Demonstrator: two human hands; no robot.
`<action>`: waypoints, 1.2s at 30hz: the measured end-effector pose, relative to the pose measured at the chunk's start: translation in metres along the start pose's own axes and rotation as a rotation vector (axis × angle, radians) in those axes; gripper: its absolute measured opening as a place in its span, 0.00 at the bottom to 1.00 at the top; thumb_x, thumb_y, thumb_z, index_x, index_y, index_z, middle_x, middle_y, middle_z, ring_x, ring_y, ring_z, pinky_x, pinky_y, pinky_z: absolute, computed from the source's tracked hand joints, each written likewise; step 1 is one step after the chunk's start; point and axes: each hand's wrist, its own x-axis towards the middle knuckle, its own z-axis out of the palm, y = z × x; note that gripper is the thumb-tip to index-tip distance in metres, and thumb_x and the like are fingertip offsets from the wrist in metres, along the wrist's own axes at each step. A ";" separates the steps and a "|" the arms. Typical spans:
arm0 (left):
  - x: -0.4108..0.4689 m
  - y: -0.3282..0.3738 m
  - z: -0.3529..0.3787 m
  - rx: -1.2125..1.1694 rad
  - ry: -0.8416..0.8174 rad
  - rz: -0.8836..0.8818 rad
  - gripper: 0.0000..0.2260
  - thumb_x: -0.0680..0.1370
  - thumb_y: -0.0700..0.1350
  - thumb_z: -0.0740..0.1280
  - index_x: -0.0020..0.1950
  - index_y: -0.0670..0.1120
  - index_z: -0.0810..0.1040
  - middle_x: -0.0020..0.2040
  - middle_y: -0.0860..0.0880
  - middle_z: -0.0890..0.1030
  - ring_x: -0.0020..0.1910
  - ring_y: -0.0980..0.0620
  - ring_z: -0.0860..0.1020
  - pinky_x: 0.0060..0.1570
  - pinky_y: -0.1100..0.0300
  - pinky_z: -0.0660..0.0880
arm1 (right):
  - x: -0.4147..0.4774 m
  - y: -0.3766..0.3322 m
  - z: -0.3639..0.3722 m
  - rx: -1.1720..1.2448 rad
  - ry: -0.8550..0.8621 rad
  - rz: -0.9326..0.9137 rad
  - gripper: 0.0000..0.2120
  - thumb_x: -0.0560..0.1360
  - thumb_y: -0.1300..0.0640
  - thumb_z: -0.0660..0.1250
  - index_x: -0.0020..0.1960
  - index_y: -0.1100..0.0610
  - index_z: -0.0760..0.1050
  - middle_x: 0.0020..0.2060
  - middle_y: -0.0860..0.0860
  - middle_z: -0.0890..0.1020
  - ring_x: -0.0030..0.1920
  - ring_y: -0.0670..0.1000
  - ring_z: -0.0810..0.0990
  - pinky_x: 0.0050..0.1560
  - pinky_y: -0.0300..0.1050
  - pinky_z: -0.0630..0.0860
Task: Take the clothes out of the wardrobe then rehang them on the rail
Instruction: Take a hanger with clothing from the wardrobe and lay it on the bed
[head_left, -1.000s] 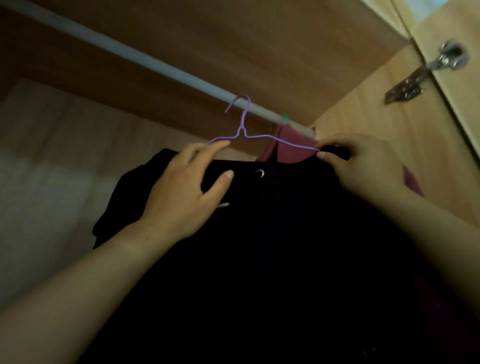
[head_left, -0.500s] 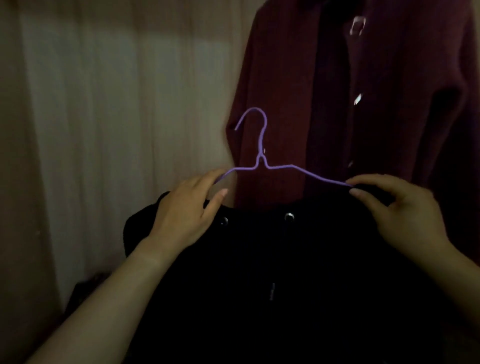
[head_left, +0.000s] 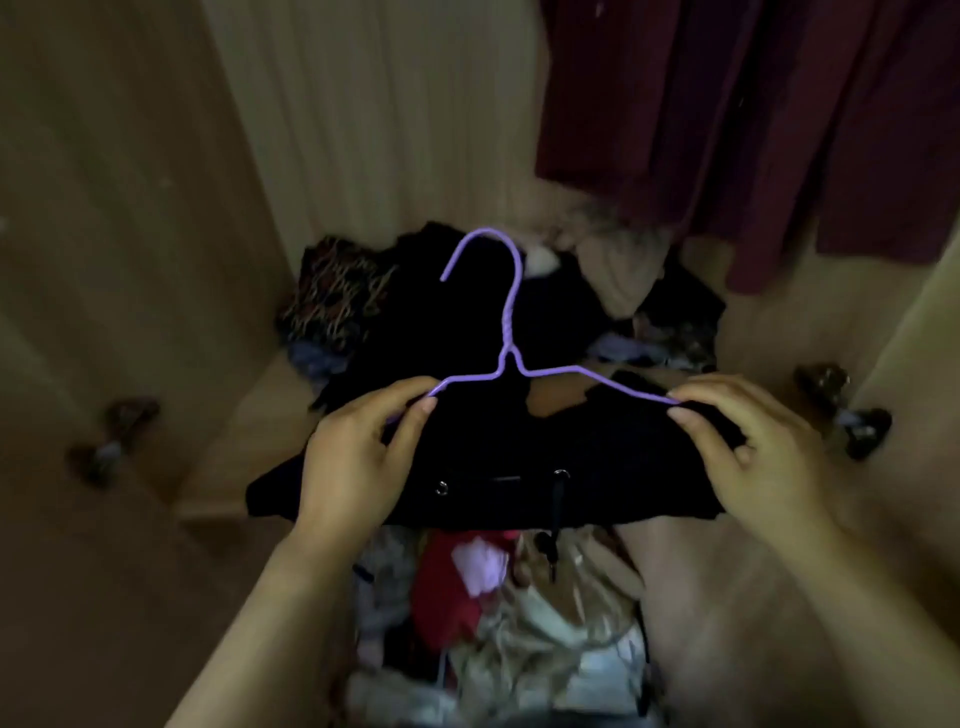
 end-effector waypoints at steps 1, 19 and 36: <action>-0.028 0.008 -0.008 0.009 0.007 -0.047 0.14 0.77 0.53 0.62 0.58 0.50 0.80 0.52 0.64 0.76 0.51 0.69 0.73 0.47 0.79 0.68 | -0.019 -0.007 -0.005 0.027 -0.019 -0.003 0.12 0.77 0.52 0.62 0.48 0.58 0.80 0.47 0.45 0.79 0.48 0.44 0.78 0.50 0.30 0.69; -0.243 0.135 -0.058 0.083 -0.199 -0.113 0.10 0.76 0.48 0.65 0.54 0.51 0.83 0.46 0.53 0.83 0.46 0.58 0.78 0.41 0.64 0.72 | -0.268 -0.110 -0.161 -0.071 -0.091 0.302 0.12 0.77 0.51 0.64 0.47 0.58 0.82 0.44 0.50 0.83 0.44 0.45 0.78 0.47 0.32 0.70; -0.478 0.298 -0.096 -0.484 -0.794 0.393 0.11 0.77 0.53 0.62 0.54 0.55 0.82 0.40 0.57 0.81 0.38 0.58 0.77 0.40 0.63 0.72 | -0.578 -0.416 -0.408 -0.614 0.171 0.977 0.14 0.74 0.52 0.62 0.48 0.60 0.81 0.43 0.47 0.79 0.46 0.42 0.76 0.51 0.24 0.66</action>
